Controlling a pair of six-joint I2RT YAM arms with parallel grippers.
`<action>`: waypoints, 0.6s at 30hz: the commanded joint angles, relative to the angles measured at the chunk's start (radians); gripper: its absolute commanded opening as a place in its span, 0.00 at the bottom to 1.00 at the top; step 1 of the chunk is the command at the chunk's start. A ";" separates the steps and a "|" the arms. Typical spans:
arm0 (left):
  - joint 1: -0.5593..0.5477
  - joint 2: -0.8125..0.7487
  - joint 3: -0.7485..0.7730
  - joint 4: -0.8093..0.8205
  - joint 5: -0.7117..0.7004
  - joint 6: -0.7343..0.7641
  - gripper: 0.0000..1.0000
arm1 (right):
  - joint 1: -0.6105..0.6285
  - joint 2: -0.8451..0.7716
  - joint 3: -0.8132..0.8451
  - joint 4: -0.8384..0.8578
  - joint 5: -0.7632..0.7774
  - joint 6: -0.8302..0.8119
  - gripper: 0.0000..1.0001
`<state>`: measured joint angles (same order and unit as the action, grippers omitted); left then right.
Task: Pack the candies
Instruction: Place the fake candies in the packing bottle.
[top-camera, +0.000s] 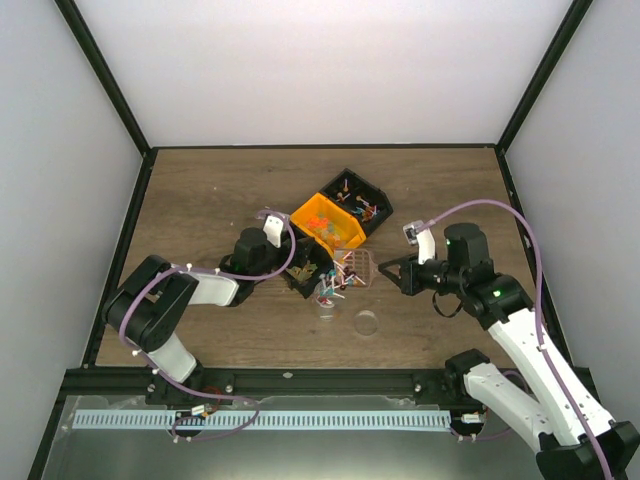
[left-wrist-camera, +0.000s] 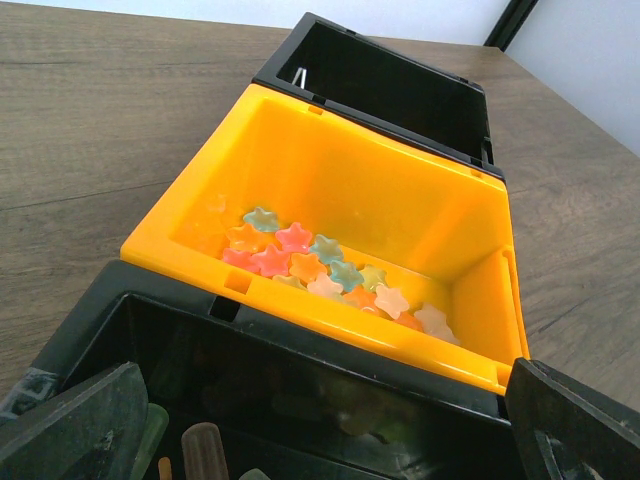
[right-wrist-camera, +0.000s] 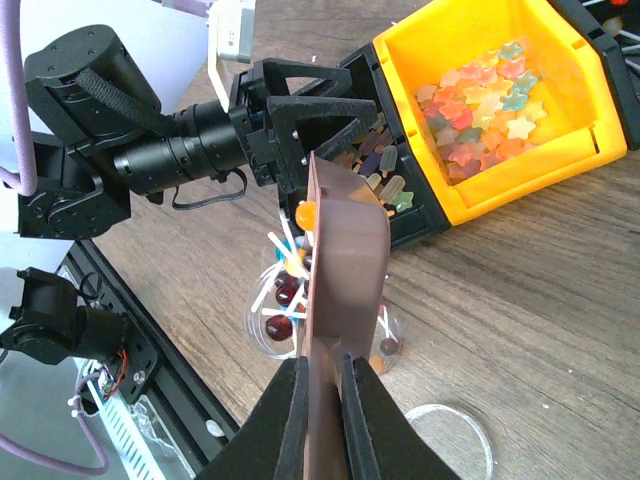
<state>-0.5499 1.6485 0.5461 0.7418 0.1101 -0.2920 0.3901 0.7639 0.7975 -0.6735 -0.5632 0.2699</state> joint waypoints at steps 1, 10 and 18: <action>0.002 0.026 -0.012 -0.022 0.011 -0.019 1.00 | 0.015 0.001 0.062 -0.010 0.009 -0.014 0.01; 0.002 0.017 -0.014 -0.027 0.013 -0.019 1.00 | 0.016 -0.001 0.024 0.019 0.008 -0.001 0.01; 0.002 0.031 -0.011 -0.016 0.026 -0.027 1.00 | 0.017 0.003 0.021 0.025 -0.001 -0.001 0.01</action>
<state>-0.5499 1.6493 0.5461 0.7433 0.1116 -0.2932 0.3962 0.7696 0.8089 -0.6655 -0.5594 0.2703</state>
